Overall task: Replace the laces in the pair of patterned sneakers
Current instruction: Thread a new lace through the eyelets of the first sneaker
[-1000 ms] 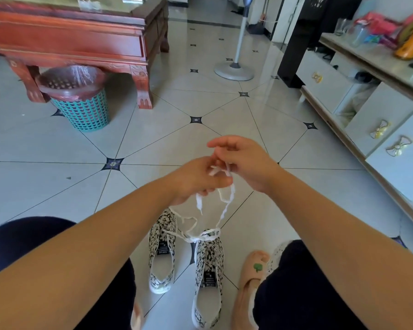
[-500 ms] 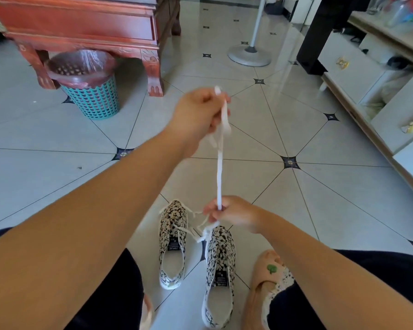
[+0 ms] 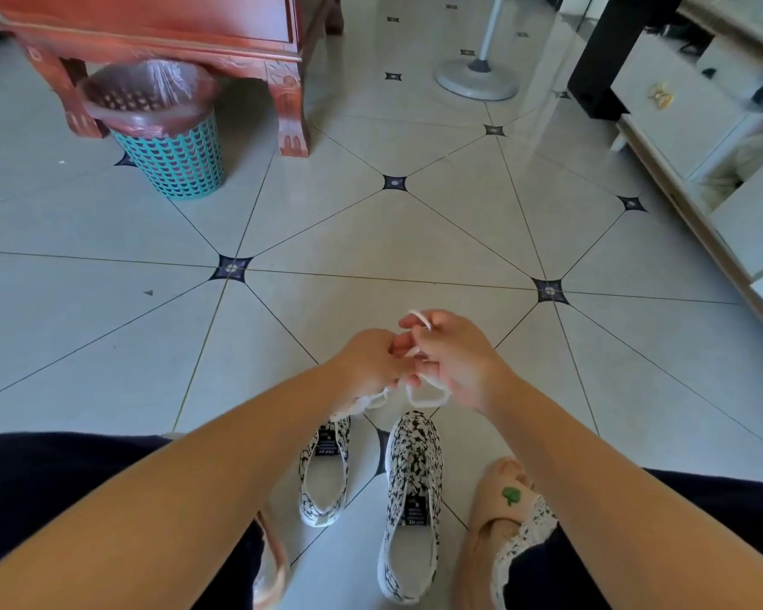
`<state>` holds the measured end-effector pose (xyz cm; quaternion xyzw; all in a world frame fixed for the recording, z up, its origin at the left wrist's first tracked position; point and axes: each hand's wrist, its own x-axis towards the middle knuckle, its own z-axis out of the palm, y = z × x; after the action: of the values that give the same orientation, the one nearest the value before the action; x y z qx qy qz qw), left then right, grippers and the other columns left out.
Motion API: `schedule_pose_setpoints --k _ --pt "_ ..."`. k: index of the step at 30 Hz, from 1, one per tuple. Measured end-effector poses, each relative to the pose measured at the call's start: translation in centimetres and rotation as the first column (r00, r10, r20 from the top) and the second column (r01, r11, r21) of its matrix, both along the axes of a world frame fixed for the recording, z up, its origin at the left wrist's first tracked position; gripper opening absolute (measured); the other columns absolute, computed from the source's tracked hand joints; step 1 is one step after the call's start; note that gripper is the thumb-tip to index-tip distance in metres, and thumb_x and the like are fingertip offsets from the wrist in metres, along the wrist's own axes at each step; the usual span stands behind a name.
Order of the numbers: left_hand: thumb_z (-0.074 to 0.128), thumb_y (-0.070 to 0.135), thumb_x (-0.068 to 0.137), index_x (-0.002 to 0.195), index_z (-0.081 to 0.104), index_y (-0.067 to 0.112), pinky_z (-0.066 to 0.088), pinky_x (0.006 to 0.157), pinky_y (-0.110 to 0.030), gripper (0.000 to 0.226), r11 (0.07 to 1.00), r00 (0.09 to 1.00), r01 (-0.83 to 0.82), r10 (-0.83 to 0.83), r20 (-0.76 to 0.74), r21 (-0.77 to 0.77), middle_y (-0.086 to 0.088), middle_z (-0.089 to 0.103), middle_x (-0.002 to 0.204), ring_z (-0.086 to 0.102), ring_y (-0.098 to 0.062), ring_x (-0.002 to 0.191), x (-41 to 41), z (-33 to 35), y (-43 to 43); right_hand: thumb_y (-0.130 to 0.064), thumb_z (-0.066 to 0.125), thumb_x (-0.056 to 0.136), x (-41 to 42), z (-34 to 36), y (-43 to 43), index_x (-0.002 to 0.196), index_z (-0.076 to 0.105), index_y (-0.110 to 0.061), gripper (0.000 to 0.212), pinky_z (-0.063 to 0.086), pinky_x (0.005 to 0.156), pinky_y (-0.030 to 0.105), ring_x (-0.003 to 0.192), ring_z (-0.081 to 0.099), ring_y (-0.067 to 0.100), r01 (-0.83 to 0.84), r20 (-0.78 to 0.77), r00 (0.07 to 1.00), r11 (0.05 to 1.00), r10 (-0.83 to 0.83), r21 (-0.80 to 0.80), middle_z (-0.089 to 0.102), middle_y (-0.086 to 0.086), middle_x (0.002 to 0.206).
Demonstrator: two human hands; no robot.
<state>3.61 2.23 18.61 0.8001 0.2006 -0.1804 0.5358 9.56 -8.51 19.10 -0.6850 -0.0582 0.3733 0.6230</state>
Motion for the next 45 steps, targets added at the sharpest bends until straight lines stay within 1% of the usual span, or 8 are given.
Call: schedule_pose_setpoints --k 5,10,14,20,25,37,40,45 --pt "0.053 0.018 0.092 0.082 0.063 0.007 0.037 0.050 -0.020 0.017 0.976 0.968 -0.215 0.215 0.126 -0.009 0.001 0.060 0.063 0.044 -0.010 0.050 0.9 1.5 1.0 0.004 0.054 0.087 0.3 -1.6 -1.0 0.096 0.056 -0.014 0.020 0.045 0.070 0.027 0.075 0.055 0.016 0.280 0.022 0.959 0.955 -0.283 0.099 0.059 0.004 0.084" --pt "0.049 0.012 0.094 0.087 0.062 0.011 0.031 0.044 -0.020 0.015 0.847 0.894 -0.240 0.383 0.231 -0.475 0.003 0.063 0.062 0.041 -0.008 0.049 1.6 5.6 1.1 -0.003 0.054 0.089 -1.5 -2.3 0.0 0.114 0.053 -0.019 0.030 0.046 0.076 0.018 0.094 0.057 0.009 -0.341 0.033 0.939 0.938 0.343 -0.065 0.061 -0.003 0.109" --pt "0.048 0.011 0.095 0.088 0.061 0.013 0.033 0.043 -0.014 0.015 0.855 0.852 -0.179 0.382 0.358 -0.487 0.005 0.064 0.061 0.042 -0.005 0.046 1.9 7.5 1.4 -0.018 0.048 0.095 -1.5 -2.9 1.1 0.090 0.063 -0.019 0.016 0.048 0.069 0.015 0.086 0.060 0.010 -0.281 0.158 0.921 0.888 0.355 -0.363 0.064 0.004 0.110" --pt "0.061 0.018 0.087 0.103 0.059 0.007 0.037 0.049 -0.017 0.019 0.996 0.969 -0.070 0.056 0.239 0.050 0.004 0.058 0.066 0.045 -0.007 0.051 1.7 7.3 2.2 0.003 0.044 0.092 2.9 0.4 -2.1 0.102 0.059 -0.006 0.020 0.052 0.058 0.022 0.067 0.061 0.016 -0.096 0.069 0.989 0.911 0.134 -0.401 0.062 0.008 0.077" --pt "0.051 0.024 0.093 0.067 0.052 0.007 0.031 0.048 -0.022 0.031 0.805 0.953 0.304 -0.258 -0.161 0.510 -0.004 0.050 0.062 0.041 -0.014 0.049 1.9 6.8 0.8 0.006 0.045 0.088 4.9 4.8 -7.5 0.086 0.063 -0.009 0.024 0.052 0.066 0.024 0.069 0.059 0.016 -0.151 0.169 0.940 0.807 0.295 -0.571 0.062 0.008 0.073" --pt "0.043 0.006 0.090 0.085 0.059 0.009 0.032 0.063 -0.029 0.017 0.992 0.996 0.059 -0.051 -0.069 0.112 -0.011 0.064 0.094 0.043 -0.021 0.070 8.3 4.9 -1.8 0.000 0.052 0.090 12.0 2.8 -12.0 0.090 0.059 -0.006 0.009 0.050 0.050 0.013 0.058 0.058 0.007 -0.067 -0.009 0.998 0.925 0.069 -0.375 0.060 0.006 0.073" --pt "0.043 0.001 0.091 0.104 0.056 0.003 0.032 0.051 -0.022 0.019 0.999 0.994 0.047 -0.047 -0.099 -0.001 -0.009 0.064 0.089 0.044 -0.016 0.060 10.0 1.9 -1.8 0.002 0.054 0.089 13.2 -2.0 -12.1 0.094 0.058 -0.006 0.010 0.053 0.049 0.015 0.052 0.063 0.008 0.075 -0.151 0.981 0.953 -0.124 -0.293 0.062 0.012 0.077" --pt "0.051 -0.002 0.087 0.096 0.061 0.011 0.036 0.041 -0.016 0.019 0.989 0.957 0.141 -0.150 -0.247 -0.054 -0.009 0.066 0.092 0.047 -0.009 0.055 12.8 -4.1 -0.6 0.004 0.051 0.090 12.9 -10.4 -12.6 0.101 0.060 -0.006 0.017 0.054 0.055 0.014 0.061 0.063 0.010 0.136 -0.366 0.897 0.941 -0.250 -0.310 0.063 0.011 0.080"
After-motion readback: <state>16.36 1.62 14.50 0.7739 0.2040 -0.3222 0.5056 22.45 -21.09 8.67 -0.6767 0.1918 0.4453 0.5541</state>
